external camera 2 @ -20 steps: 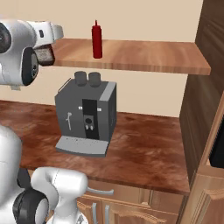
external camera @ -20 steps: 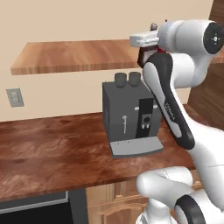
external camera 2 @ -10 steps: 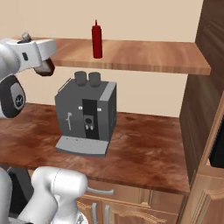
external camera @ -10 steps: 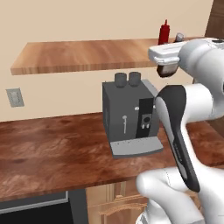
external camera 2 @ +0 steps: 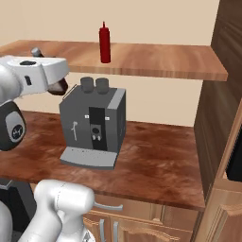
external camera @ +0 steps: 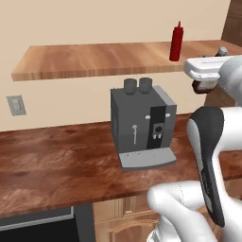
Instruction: Take 2 condiments from the cabinet and move them on the counter near the stove.Make sure the condiments are lined up with each other, next to each other.
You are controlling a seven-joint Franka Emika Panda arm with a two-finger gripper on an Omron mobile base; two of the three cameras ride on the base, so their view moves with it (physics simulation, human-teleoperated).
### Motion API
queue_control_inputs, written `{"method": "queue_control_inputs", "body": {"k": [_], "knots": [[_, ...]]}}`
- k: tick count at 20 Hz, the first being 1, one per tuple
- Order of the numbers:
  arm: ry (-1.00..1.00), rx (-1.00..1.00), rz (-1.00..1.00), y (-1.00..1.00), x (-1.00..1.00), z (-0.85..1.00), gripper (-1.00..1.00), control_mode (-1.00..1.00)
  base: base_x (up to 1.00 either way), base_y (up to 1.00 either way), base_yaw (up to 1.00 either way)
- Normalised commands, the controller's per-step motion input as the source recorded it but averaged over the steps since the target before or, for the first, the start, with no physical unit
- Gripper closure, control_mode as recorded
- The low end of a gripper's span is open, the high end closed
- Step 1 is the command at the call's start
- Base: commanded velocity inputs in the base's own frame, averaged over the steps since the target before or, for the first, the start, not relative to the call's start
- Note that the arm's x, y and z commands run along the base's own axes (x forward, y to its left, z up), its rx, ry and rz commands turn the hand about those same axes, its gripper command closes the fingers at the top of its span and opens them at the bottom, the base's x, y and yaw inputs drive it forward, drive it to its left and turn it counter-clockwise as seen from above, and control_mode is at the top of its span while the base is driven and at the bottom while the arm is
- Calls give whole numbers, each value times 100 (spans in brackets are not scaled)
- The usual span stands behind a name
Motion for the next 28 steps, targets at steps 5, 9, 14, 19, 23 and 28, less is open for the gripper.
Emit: {"method": "queue_control_inputs", "body": {"k": [5, 9, 14, 19, 23, 28], "knots": [[11, 0, 8, -8, -20, -29, 100, -100, 0, 0, 0], [21, 0, 11, 0, -22, -24, 100, -100, 0, 0, 0], [27, 0, 8, 0, -21, -22, 100, -100, 0, 0, 0], [27, 0, 4, 0, -19, -19, 100, -100, 0, 0, 0], [15, 0, 0, 0, -8, -23, 100, -100, 0, 0, 0], [0, 0, 0, 0, 0, -33, 100, -100, 0, 0, 0]]}}
